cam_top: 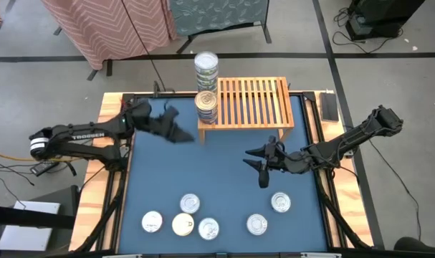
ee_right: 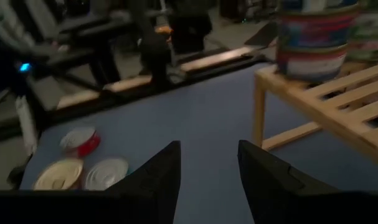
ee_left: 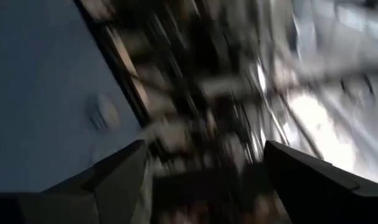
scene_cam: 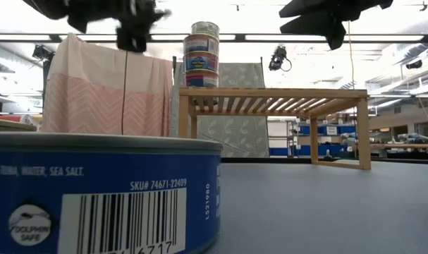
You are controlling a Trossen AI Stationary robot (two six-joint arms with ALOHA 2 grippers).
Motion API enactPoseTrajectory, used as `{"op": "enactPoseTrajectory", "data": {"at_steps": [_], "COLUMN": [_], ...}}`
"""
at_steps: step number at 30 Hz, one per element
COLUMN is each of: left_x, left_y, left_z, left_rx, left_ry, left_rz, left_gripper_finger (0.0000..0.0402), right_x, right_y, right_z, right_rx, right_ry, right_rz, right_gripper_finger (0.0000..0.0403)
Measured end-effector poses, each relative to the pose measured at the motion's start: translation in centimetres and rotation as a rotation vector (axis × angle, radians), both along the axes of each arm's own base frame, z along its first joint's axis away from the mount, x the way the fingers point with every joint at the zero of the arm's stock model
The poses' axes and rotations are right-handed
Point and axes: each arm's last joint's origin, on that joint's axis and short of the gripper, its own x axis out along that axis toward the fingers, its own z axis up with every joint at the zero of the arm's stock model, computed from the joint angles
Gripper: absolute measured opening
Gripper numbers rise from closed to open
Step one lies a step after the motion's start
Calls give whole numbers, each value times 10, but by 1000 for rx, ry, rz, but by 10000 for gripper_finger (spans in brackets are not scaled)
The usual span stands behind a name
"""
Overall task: Stack canned seafood by type on shelf
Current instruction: Move the dark green tuna can to the middle right of the table
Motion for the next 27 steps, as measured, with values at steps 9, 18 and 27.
{"op": "enactPoseTrajectory", "data": {"at_steps": [9,18,27], "left_x": [2,-8,-21], "left_y": [-77,-119,-147], "left_z": [0,-37,-80], "left_rx": [-25,-98,-76], "left_ry": [25,460,831], "left_rz": [-271,-200,-327], "left_gripper_finger": [316,312,312], "right_x": [18,58,133], "right_y": [5,12,42], "right_z": [-21,-45,-44], "right_rx": [14,112,27], "right_ry": [71,-51,75], "right_rz": [111,117,330], "right_gripper_finger": [162,162,162]}}
